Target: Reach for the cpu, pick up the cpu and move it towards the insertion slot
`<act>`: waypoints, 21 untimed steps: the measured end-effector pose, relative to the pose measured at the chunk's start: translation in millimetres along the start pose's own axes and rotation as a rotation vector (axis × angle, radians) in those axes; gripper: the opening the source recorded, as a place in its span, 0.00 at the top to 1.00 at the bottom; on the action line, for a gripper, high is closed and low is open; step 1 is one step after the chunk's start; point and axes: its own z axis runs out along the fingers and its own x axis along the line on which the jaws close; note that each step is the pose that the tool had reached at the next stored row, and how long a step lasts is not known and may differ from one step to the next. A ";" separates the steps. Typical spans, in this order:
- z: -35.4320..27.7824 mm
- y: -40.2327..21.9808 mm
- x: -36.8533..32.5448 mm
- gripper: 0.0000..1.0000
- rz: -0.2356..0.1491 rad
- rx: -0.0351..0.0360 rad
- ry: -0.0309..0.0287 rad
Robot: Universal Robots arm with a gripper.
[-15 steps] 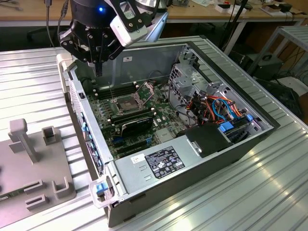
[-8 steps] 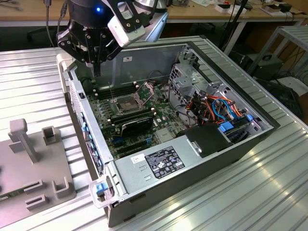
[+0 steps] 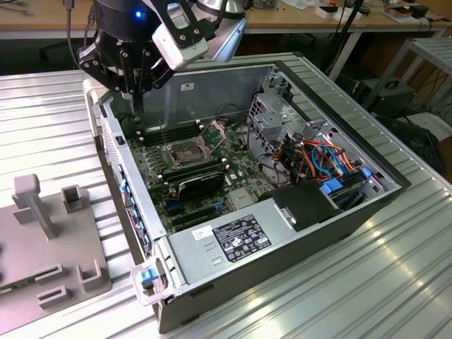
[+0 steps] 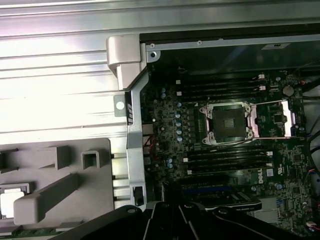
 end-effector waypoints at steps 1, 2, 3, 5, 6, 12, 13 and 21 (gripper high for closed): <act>0.0 -0.1 0.5 0.89 0.000 -0.0002 0.0000; 0.0 -0.1 1.0 0.89 0.000 -0.0004 0.0000; 0.0 -0.2 1.7 0.89 0.000 -0.0005 0.0001; 0.1 -0.2 2.9 0.89 0.000 -0.0010 0.0001; 0.1 -0.3 4.0 0.89 0.000 -0.0013 0.0001; 0.2 -0.6 8.0 0.89 0.000 -0.0023 0.0003; 0.2 -0.7 8.5 0.89 0.000 -0.0024 0.0003; 0.4 -1.0 12.6 0.89 0.000 -0.0038 0.0003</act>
